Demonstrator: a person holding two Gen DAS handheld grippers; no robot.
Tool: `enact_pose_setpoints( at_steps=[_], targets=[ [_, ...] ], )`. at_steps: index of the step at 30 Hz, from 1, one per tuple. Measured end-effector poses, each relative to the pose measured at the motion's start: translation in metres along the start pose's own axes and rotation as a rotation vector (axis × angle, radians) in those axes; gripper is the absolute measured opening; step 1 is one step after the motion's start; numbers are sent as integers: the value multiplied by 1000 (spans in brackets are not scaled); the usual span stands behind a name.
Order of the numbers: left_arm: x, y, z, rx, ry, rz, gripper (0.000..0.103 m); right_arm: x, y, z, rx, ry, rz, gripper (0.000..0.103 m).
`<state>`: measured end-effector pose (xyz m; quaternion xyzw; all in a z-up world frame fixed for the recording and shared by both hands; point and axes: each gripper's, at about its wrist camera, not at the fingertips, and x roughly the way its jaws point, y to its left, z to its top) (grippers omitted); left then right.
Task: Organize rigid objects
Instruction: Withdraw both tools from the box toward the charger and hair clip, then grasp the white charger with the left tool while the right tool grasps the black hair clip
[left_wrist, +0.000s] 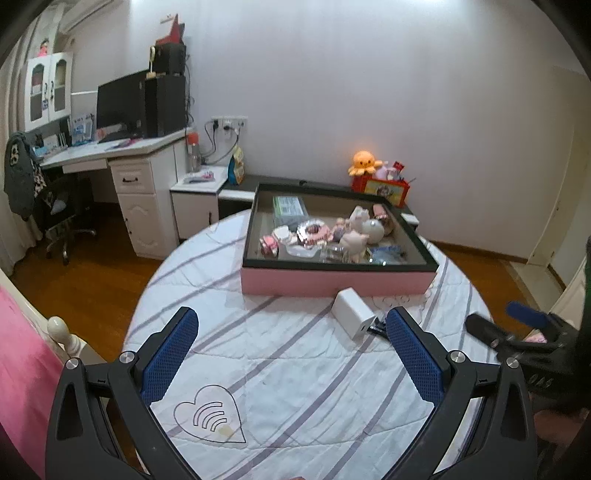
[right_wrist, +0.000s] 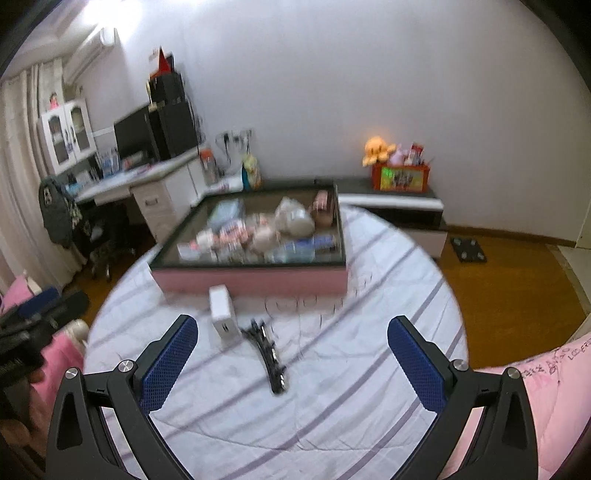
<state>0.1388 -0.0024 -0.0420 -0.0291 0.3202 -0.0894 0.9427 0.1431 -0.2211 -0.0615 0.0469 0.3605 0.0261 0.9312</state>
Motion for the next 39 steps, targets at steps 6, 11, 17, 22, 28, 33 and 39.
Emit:
enact_pose_setpoints(
  at_steps=[6, 11, 17, 22, 28, 33, 39],
  targets=[
    [26, -4, -7, 6, 56, 3, 103, 42, 1, -15, -34, 104, 20, 103],
    [49, -4, -14, 4, 106, 8, 103, 67, 1, -20, -48, 156, 23, 98],
    [71, -5, -23, 10, 160, 13, 103, 94, 4, -25, -73, 210, 43, 74],
    [87, -8, -25, 12, 189, 8, 103, 103, 10, -24, -124, 195, 33, 66],
    [98, -17, -25, 23, 201, -10, 103, 102, -1, -20, -121, 170, 19, 19],
    [112, -29, -23, 31, 217, -29, 103, 102, -10, -18, -87, 164, 47, 19],
    [130, -49, -21, 60, 224, -34, 103, 105, -11, -17, -79, 169, 62, 19]
  ],
)
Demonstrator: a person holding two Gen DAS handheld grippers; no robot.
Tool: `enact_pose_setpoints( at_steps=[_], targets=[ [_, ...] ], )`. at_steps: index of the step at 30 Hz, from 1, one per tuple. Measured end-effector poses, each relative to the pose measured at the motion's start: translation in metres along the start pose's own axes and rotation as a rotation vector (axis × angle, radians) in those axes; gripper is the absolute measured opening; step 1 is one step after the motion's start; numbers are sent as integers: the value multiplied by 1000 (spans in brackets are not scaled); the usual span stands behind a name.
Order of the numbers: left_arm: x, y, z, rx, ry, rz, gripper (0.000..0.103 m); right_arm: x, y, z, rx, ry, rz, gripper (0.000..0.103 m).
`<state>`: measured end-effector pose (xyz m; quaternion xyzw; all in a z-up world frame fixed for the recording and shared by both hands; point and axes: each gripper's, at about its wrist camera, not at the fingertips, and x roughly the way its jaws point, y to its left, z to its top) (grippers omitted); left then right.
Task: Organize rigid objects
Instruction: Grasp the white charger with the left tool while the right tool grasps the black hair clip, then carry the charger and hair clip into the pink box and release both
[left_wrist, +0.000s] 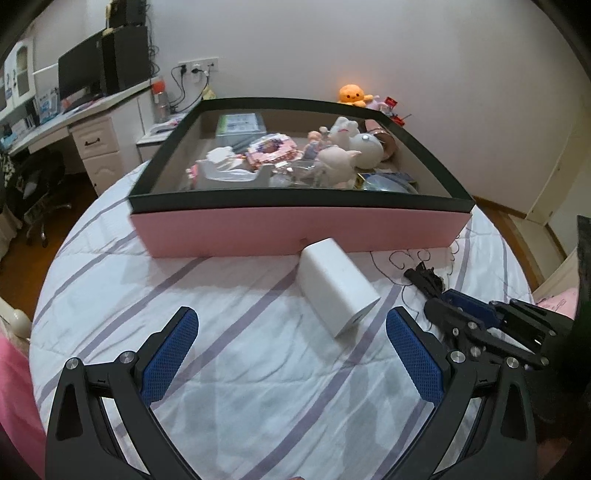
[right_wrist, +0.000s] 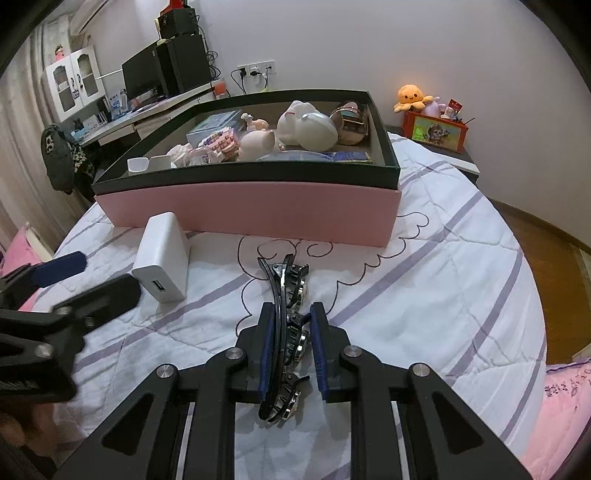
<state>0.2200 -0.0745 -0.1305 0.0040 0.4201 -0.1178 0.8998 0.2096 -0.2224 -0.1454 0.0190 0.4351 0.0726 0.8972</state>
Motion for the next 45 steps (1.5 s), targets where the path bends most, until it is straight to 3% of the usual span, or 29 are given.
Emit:
enact_pose_setpoints(
  at_steps=[4, 9, 13, 25, 30, 39, 45],
  targets=[
    [17, -5, 5, -2, 11, 7, 101, 1, 0, 0, -1, 3, 1, 19],
    [29, 1, 6, -19, 38, -25, 71, 3, 0, 2, -5, 7, 2, 19],
    [26, 8, 5, -18, 41, -58, 39, 3, 0, 2, -1, 5, 1, 19],
    [4, 21, -4, -16, 22, -84, 23, -10, 2, -1, 33, -3, 43, 19],
    [-6, 28, -6, -21, 4, -91, 23, -18, 10, 0, 25, -14, 44, 19],
    [20, 30, 4, -28, 22, -101, 24, -20, 13, -4, 25, -2, 21, 19],
    [2, 29, -3, -20, -9, -99, 23, -30, 11, 0, 27, -26, 8, 19]
  ],
)
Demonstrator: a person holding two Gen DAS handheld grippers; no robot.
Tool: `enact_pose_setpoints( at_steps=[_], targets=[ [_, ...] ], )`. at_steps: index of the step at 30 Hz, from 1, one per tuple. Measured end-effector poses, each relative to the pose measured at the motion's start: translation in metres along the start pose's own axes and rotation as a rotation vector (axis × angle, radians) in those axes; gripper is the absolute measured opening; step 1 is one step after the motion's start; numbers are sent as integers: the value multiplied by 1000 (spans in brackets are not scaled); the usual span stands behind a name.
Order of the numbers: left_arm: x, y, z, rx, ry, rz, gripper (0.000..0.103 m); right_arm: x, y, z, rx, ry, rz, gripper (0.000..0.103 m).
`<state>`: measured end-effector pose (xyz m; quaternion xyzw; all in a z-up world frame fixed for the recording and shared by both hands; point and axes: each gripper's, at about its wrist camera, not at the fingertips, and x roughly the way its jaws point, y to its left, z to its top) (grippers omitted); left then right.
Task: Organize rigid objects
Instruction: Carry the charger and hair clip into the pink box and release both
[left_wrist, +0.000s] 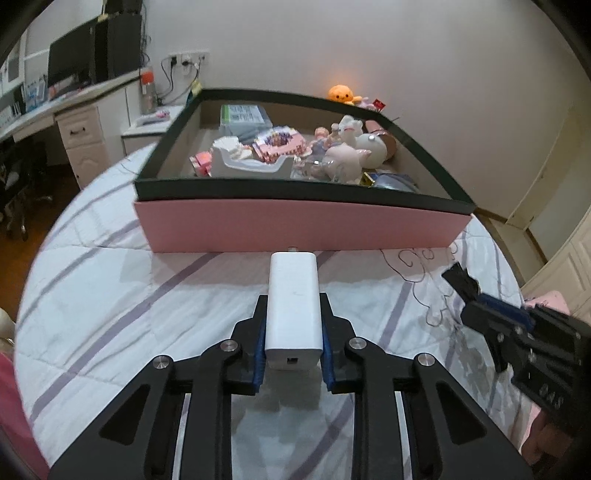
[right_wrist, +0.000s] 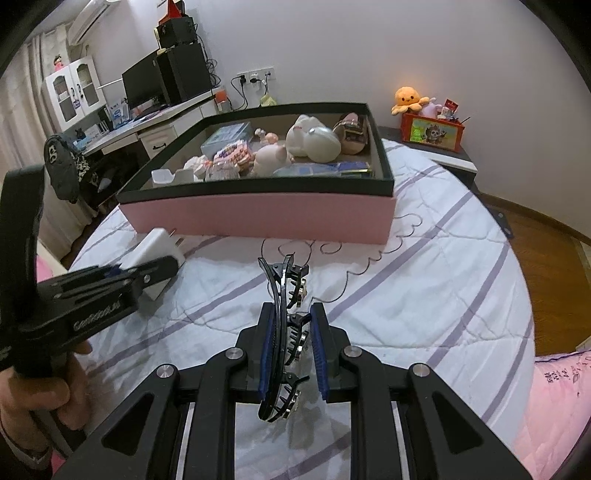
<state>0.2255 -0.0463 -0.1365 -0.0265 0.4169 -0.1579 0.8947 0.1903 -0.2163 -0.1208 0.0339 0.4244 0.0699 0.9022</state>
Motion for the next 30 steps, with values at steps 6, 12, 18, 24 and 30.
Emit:
enact_pose_setpoints(
  at_steps=[6, 12, 18, 24, 30],
  targets=[
    [-31, 5, 4, 3, -51, 8, 23, -9, 7, 9, -15, -29, 13, 19],
    [-55, 11, 22, 9, -104, 15, 23, -22, 21, 30, -57, -77, 33, 19],
    [-70, 20, 57, 11, -171, 17, 23, -35, 30, 69, -103, -152, 48, 19],
    [-75, 26, 97, 22, -234, 10, 23, -40, 29, 116, -128, -224, 45, 19],
    [-54, 27, 133, 31, -243, -6, 23, -15, 23, 155, -121, -225, 71, 19]
  ],
)
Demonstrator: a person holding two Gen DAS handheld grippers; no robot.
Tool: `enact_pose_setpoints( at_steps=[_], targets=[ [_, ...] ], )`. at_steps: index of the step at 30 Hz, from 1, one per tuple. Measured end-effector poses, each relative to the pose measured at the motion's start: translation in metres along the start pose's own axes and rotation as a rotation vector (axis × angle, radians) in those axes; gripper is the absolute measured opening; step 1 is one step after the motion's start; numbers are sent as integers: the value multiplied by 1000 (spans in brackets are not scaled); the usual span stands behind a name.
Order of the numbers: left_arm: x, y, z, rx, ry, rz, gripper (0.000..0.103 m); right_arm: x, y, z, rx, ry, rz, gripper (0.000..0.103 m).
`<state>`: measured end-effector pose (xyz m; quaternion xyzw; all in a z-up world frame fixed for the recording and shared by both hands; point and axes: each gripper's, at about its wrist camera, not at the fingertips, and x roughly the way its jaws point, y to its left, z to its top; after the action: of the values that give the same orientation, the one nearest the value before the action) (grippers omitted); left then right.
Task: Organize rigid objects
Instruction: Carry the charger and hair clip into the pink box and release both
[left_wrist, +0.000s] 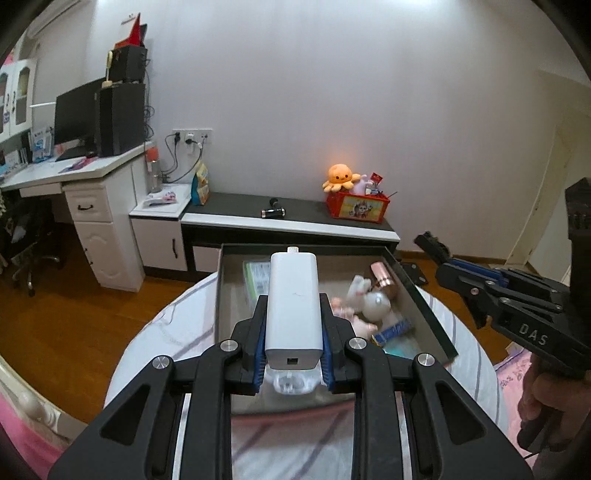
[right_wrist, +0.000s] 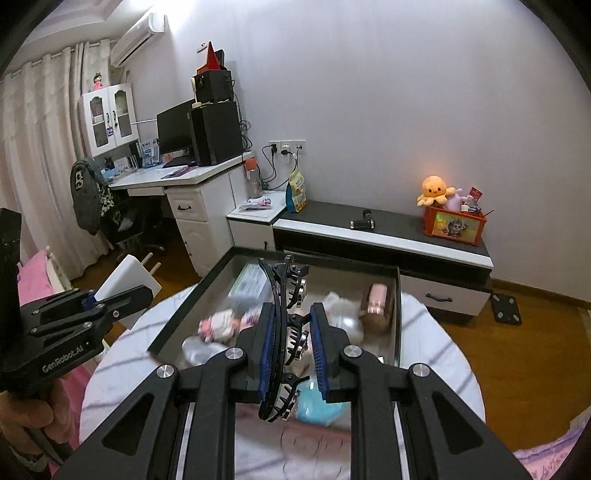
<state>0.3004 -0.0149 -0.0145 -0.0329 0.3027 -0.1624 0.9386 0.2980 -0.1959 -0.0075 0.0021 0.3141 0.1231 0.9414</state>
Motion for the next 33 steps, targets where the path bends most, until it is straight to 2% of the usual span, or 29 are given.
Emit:
enact_pose_setpoints(
  at_steps=[11, 22, 24, 25, 26, 27, 28, 29, 31, 33],
  targets=[
    [59, 1, 24, 10, 24, 1, 23, 67, -18, 16, 16, 59, 23, 19],
    [101, 2, 28, 24, 77, 18, 25, 105, -29, 12, 45, 121, 31, 20],
    [101, 2, 28, 21, 79, 23, 40, 107, -33, 10, 59, 120, 35, 20],
    [99, 3, 27, 14, 73, 31, 64, 107, -34, 9, 66, 123, 35, 21],
    [96, 4, 27, 7, 57, 39, 83, 108, -36, 10, 72, 124, 33, 31],
    [92, 5, 27, 1, 37, 47, 88, 108, -39, 9, 81, 122, 29, 55],
    [86, 6, 27, -2, 21, 54, 91, 106, -40, 9, 91, 116, 32, 68],
    [82, 6, 27, -1, 14, 55, 92, 103, -41, 8, 102, 105, 35, 88],
    [73, 6, 27, -1, 4, 62, 97, 96, -44, 7, 117, 95, 28, 89],
    [65, 5, 26, -2, -8, 68, 101, 90, -45, 7, 134, 91, 14, 103]
  ],
)
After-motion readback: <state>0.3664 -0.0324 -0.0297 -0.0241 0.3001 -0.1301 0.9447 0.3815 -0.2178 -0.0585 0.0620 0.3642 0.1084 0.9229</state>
